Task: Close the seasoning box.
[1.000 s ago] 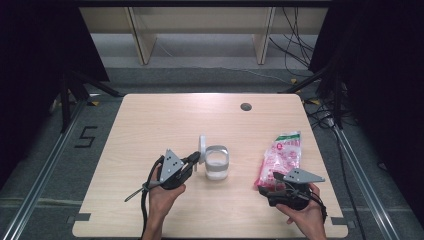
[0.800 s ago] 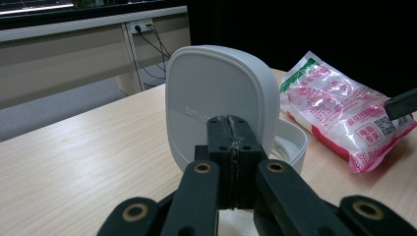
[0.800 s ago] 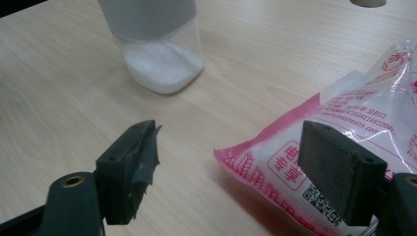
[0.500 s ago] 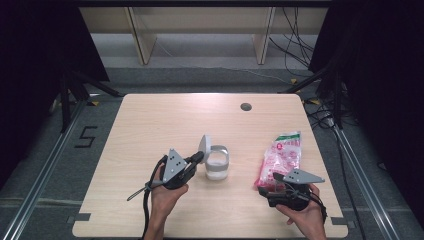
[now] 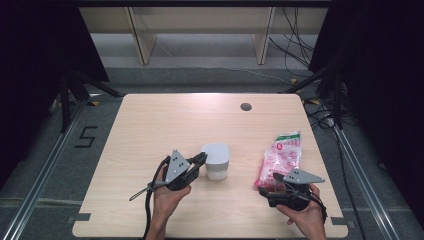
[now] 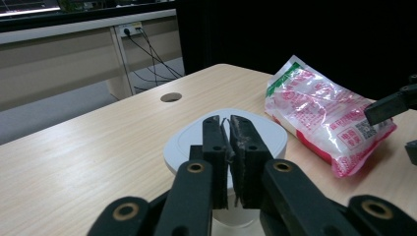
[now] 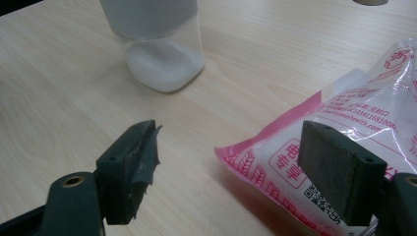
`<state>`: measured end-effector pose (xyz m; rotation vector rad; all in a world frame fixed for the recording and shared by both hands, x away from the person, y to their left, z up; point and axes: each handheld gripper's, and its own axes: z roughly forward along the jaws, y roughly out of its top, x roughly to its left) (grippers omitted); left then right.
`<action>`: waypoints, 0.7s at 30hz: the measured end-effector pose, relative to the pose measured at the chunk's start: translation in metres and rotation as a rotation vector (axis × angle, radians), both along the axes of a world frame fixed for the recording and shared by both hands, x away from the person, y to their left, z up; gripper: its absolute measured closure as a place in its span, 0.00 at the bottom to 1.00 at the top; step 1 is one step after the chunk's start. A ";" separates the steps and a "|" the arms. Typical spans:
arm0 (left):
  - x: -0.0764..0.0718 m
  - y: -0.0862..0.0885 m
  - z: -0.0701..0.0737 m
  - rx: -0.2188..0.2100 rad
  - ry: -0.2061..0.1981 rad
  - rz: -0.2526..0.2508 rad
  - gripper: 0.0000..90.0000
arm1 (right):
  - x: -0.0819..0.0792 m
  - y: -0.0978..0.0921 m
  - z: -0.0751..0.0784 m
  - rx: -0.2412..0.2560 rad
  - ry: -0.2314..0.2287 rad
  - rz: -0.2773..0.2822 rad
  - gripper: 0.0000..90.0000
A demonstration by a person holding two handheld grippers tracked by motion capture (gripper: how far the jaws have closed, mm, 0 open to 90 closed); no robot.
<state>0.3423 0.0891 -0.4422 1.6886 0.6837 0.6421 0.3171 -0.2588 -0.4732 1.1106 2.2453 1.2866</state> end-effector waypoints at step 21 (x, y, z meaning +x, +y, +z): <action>-0.020 0.001 -0.009 -0.066 0.063 -0.055 0.52 | -0.001 0.002 -0.002 -0.003 0.020 -0.004 0.27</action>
